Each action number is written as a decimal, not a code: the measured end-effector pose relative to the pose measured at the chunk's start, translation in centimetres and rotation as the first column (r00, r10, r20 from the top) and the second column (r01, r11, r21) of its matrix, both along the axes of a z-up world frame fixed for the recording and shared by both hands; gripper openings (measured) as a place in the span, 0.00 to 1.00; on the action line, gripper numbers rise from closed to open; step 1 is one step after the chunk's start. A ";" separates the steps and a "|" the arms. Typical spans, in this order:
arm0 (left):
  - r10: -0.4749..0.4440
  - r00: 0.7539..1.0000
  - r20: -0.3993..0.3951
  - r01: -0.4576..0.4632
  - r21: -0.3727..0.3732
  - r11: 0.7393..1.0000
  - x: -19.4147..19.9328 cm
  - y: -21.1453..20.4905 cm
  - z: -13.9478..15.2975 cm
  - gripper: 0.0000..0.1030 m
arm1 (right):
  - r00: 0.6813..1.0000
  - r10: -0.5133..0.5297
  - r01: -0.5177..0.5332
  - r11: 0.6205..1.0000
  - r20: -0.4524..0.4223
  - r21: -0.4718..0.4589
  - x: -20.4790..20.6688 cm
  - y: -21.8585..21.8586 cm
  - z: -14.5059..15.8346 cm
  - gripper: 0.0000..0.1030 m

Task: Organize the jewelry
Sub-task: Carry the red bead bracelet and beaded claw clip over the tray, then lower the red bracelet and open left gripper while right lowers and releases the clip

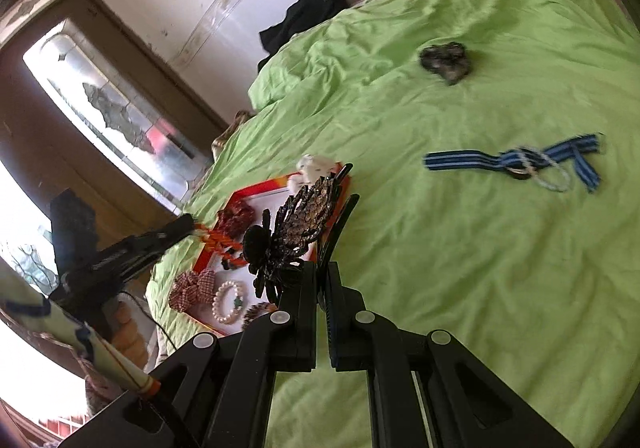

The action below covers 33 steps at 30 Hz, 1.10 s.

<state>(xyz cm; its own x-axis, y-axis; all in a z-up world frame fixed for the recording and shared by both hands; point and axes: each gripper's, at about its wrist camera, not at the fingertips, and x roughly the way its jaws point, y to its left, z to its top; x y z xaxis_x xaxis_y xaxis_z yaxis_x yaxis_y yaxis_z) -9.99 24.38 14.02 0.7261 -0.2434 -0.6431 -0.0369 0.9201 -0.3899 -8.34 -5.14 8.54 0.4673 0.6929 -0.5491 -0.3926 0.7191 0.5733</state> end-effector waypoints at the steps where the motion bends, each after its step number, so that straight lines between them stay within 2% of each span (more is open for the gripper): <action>1: 0.003 1.000 -0.008 -0.003 -0.004 1.000 0.3 0.4 -0.6 0.07 | 1.000 0.008 -0.008 1.000 0.000 -0.006 0.2 0.7 0.1 0.05; 12: 0.019 0.998 -0.057 -0.023 -0.073 0.997 0.7 4.6 -5.2 0.07 | 0.995 0.096 -0.098 0.994 -0.037 -0.047 2.8 8.3 -0.5 0.05; 19: 0.021 0.995 -0.096 -0.026 -0.056 0.998 1.2 5.2 -7.5 0.07 | 0.990 0.123 -0.127 0.990 -0.067 -0.065 4.4 11.3 -1.4 0.05; 26: 0.015 0.990 -0.138 -0.015 -0.003 1.000 1.7 4.8 -9.0 0.07 | 0.983 0.129 -0.131 0.991 -0.128 -0.011 7.5 13.4 -2.1 0.05; 33: 0.010 0.991 -0.136 -0.008 0.013 1.000 1.5 4.4 -9.1 0.07 | 0.961 0.153 -0.140 0.988 -0.230 0.070 11.2 17.4 -3.8 0.05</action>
